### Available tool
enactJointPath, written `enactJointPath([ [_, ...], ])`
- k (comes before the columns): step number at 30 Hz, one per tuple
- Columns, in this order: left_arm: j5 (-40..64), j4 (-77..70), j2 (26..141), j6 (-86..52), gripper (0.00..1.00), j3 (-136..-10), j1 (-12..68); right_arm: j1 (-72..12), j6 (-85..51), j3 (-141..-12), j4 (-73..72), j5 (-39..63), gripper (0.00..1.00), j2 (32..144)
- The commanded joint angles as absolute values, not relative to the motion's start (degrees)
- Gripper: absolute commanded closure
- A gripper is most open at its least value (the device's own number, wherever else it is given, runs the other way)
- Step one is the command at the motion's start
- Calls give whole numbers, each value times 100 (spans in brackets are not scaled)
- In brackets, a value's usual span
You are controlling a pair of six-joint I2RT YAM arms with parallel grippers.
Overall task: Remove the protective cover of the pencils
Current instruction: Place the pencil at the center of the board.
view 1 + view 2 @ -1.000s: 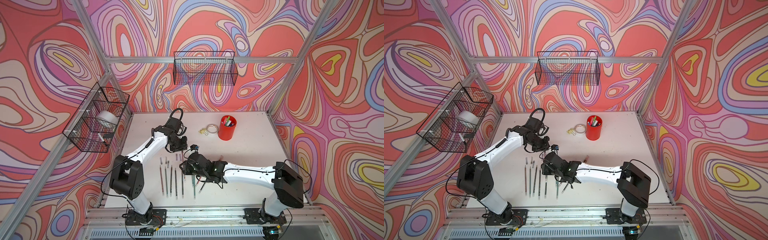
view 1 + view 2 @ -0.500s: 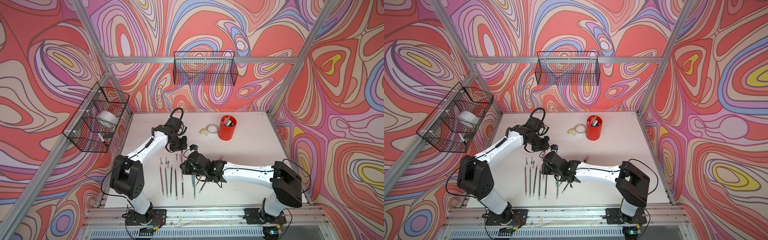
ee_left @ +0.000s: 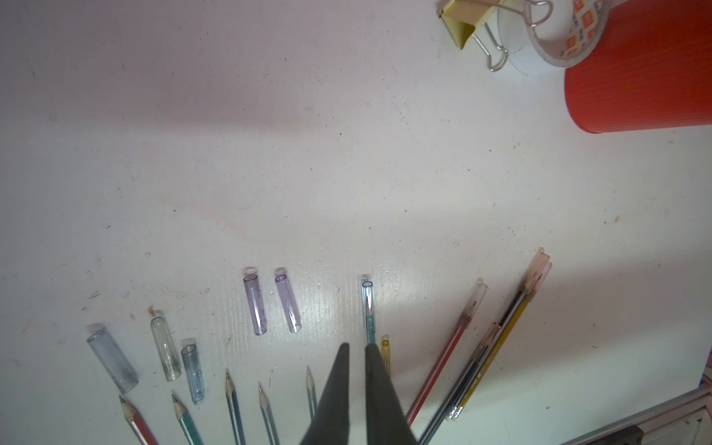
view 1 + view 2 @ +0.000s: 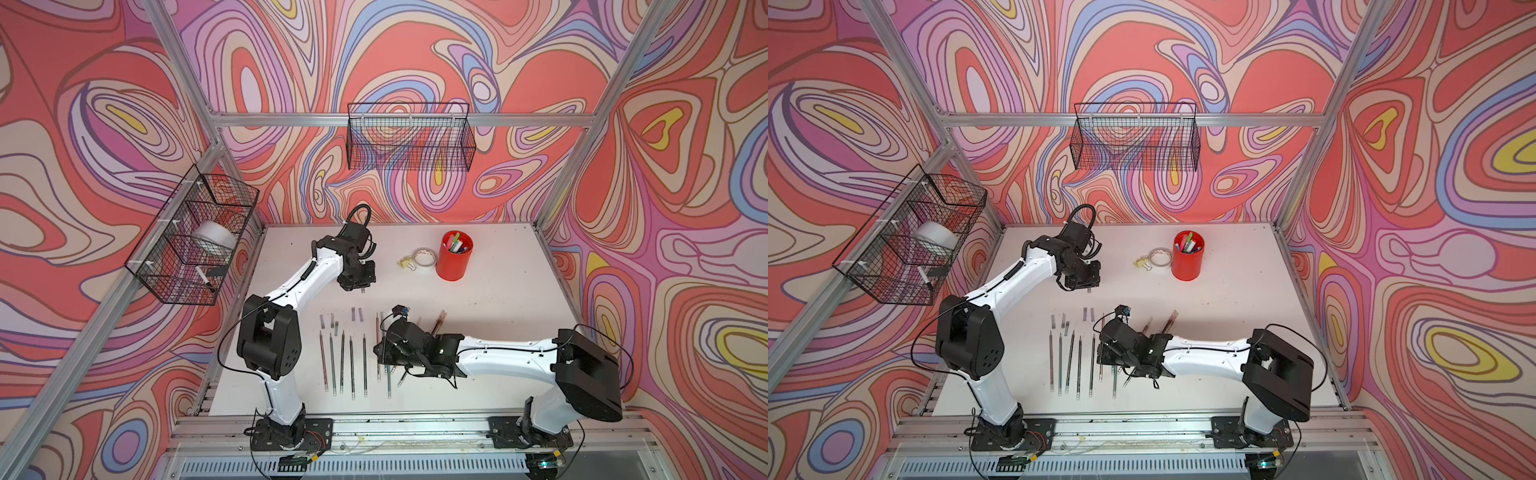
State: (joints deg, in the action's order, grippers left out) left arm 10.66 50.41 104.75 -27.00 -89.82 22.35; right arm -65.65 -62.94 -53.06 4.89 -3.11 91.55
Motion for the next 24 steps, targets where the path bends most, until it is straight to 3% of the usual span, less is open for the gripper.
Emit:
enactJointPath([
  [1, 881, 5176, 10665, -2686, 100, -8836, 2230, -6618, -6621, -5212, 614, -360, 100, 9116],
  [17, 805, 5467, 11383, -2781, 100, -9017, 2435, -6616, -6779, -5965, 1231, 172, 99, 10527],
  [24, 706, 5693, 11634, -2772, 100, -9185, 2505, -6627, -6829, -5959, 1328, 218, 90, 10616],
])
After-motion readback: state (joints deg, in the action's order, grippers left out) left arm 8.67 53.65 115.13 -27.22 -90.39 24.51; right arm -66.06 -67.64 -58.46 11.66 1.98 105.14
